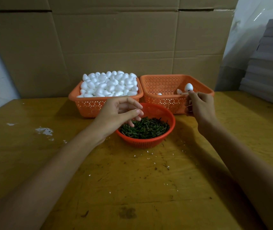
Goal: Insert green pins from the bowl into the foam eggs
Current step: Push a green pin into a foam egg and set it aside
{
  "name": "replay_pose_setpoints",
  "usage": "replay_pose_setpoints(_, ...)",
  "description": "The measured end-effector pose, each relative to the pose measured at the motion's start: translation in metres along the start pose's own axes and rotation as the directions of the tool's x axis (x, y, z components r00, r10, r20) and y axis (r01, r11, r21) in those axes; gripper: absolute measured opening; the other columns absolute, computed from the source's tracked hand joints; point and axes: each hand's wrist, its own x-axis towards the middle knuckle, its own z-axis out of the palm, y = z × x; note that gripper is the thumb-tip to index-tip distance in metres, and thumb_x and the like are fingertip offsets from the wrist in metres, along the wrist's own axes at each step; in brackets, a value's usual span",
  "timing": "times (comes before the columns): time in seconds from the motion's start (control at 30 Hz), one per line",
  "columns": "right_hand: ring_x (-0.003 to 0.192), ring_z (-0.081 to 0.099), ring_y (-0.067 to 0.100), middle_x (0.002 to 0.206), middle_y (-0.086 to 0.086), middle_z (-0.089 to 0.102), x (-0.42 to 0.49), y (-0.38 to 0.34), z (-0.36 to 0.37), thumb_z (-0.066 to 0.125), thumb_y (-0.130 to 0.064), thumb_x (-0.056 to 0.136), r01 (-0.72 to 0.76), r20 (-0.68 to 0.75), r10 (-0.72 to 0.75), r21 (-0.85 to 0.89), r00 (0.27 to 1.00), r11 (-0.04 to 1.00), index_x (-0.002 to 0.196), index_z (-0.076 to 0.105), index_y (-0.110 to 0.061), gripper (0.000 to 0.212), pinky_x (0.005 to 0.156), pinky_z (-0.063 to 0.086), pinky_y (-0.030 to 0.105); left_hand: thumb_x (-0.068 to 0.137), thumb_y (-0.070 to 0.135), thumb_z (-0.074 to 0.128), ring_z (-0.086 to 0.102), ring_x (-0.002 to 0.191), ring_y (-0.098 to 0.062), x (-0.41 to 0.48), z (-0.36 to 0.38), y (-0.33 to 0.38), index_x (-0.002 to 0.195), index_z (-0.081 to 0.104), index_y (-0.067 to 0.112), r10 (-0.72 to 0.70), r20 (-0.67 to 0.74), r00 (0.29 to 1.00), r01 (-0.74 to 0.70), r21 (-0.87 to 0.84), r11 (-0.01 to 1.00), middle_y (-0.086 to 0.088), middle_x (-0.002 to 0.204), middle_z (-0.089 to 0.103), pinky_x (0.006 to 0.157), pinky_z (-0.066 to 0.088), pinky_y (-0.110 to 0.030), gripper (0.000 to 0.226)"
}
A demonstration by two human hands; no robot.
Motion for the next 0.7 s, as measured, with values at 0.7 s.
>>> replay_pose_setpoints(0.7,0.063,0.06,0.012,0.078,0.003,0.064,-0.015,-0.019,0.011,0.046,-0.031,0.11,0.395,0.04,-0.394,-0.136,0.918,0.908,0.093,0.062,-0.013,0.03,0.057,0.05,0.033,0.1,0.005,0.069,0.076,0.089,-0.027,0.001,-0.002,0.0,0.107,0.072,0.005,-0.018,0.005,1.0,0.018,-0.038,0.999,-0.013,0.098,0.079,0.066,0.061,-0.028,0.008)
